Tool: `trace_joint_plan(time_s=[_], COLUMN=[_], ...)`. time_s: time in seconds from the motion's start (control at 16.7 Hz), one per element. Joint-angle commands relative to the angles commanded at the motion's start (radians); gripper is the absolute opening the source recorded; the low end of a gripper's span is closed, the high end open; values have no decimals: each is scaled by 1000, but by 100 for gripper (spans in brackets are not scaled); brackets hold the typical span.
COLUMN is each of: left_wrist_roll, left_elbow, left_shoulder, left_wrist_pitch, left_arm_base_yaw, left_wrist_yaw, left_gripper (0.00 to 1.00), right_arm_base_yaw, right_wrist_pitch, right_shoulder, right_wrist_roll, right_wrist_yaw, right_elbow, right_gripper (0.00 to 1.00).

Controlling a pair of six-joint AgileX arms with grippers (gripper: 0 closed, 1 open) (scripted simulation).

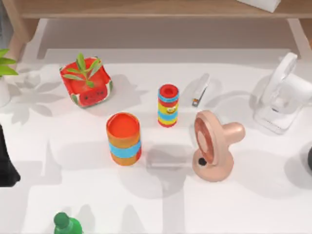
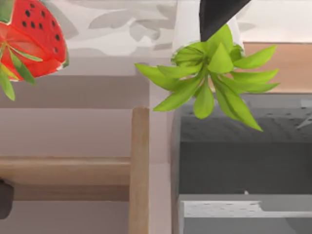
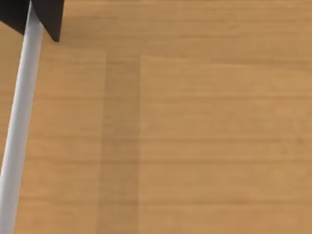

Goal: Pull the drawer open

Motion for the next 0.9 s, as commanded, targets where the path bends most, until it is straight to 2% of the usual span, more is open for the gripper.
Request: trace_joint_plan(time_s=[0.3,0.72,0.9], left_wrist_roll=[0,0,0], left_elbow=[0,0,0], left_shoulder=[0,0,0], left_wrist_pitch=[0,0,0], left_arm_base_yaw=[0,0,0], left_wrist_yaw=[0,0,0], left_gripper=[100,100,100], right_arm_base_yaw=[-7,-110,-120], right_wrist_pitch=[10,129,140], right_shoulder=[-2,-67,-73], right_wrist_roll=[0,2,1], right_wrist_yaw=[-5,-112,-122], right_elbow=[-9,-194,-211], right_gripper=[0,0,0])
